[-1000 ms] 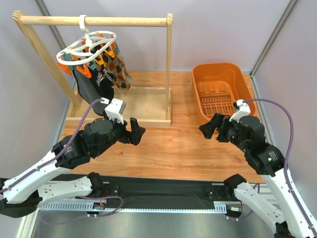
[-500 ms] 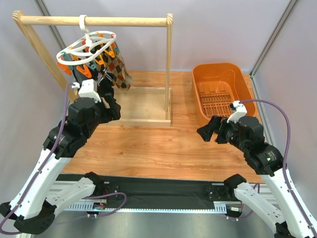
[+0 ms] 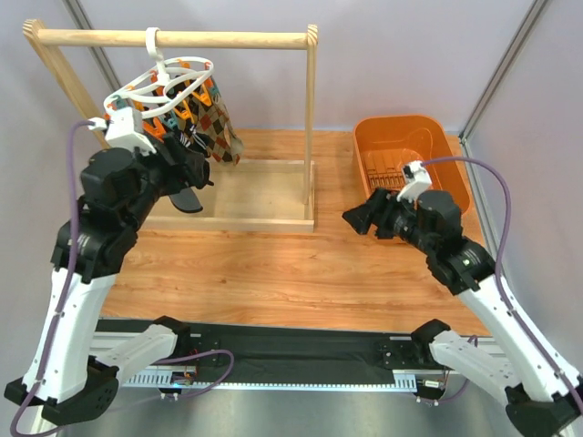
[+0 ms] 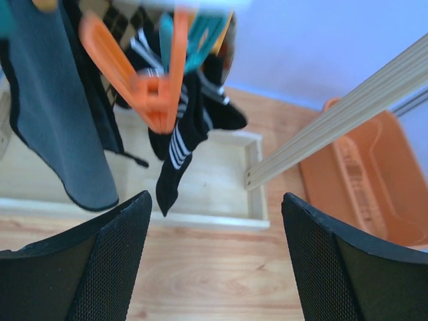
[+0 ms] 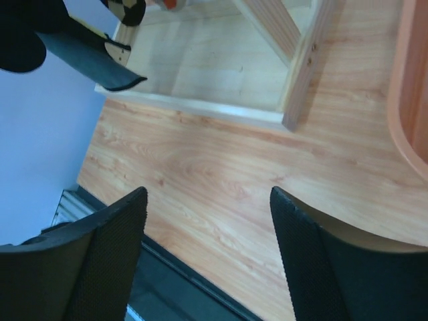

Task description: Remove the socks clipped to the hanger

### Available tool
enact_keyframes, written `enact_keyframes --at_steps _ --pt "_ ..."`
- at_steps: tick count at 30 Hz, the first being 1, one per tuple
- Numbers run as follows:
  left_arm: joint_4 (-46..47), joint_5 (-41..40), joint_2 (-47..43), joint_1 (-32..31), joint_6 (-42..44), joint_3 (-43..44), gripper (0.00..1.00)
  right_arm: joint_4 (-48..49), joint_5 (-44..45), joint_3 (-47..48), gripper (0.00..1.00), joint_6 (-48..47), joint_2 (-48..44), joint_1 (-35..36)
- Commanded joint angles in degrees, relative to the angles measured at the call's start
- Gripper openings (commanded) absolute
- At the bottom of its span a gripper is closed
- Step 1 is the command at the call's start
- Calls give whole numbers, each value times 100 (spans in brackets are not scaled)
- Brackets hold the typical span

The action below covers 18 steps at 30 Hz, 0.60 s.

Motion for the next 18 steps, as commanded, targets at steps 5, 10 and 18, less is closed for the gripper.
enact_keyframes --at_steps 5,10,18 --pt "-211 -455 -81 42 359 1292 82 1553 1573 1329 71 -519 1557 1504" --pt "-318 -922 -151 42 474 1706 81 2378 1995 2428 68 -1055 3128 2242" --pt "-115 -616 -600 42 404 1267 81 4302 2962 3527 64 -2637 5282 3086"
